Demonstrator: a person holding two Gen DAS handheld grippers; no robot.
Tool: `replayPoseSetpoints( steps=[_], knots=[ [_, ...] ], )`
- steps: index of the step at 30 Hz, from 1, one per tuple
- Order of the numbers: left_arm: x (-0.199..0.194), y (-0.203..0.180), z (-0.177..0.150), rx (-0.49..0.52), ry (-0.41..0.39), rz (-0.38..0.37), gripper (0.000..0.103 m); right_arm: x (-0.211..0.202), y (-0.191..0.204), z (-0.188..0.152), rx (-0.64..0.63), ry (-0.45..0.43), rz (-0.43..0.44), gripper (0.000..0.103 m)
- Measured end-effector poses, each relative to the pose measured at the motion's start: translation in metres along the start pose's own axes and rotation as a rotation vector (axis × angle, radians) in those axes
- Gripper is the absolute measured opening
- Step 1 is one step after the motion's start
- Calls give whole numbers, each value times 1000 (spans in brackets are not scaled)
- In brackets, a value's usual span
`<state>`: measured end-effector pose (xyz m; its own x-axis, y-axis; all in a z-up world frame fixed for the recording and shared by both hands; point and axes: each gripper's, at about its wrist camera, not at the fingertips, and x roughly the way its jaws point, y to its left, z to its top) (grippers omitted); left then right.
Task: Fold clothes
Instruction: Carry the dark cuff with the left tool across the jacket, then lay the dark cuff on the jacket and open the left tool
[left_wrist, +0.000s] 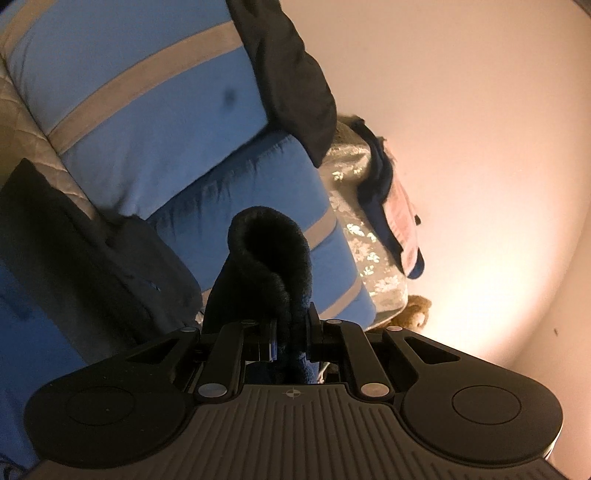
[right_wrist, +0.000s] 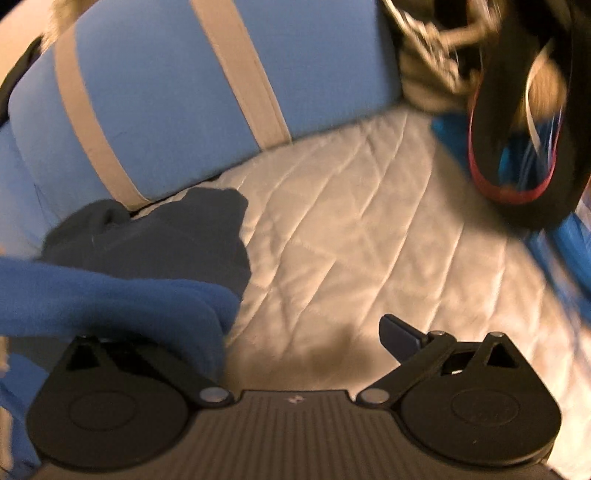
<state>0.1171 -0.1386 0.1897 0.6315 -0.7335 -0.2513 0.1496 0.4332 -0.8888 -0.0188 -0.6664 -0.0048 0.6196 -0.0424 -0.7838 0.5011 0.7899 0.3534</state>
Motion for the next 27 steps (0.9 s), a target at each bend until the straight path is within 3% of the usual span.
replayPoseSetpoints(
  steps=[2, 10, 17, 27],
  knots=[
    [-2, -1, 4, 11, -6, 6, 13, 3, 0, -4, -3, 19, 32, 103],
    [-5, -2, 9, 27, -16, 42, 13, 9, 32, -33, -252, 18, 44, 103],
    [-19, 5, 14, 37, -14, 64, 13, 3, 42, -41, -419, -106, -146, 103],
    [-40, 30, 17, 155, 83, 184, 13, 0, 46, -53, -622, -192, -203, 103]
  ],
)
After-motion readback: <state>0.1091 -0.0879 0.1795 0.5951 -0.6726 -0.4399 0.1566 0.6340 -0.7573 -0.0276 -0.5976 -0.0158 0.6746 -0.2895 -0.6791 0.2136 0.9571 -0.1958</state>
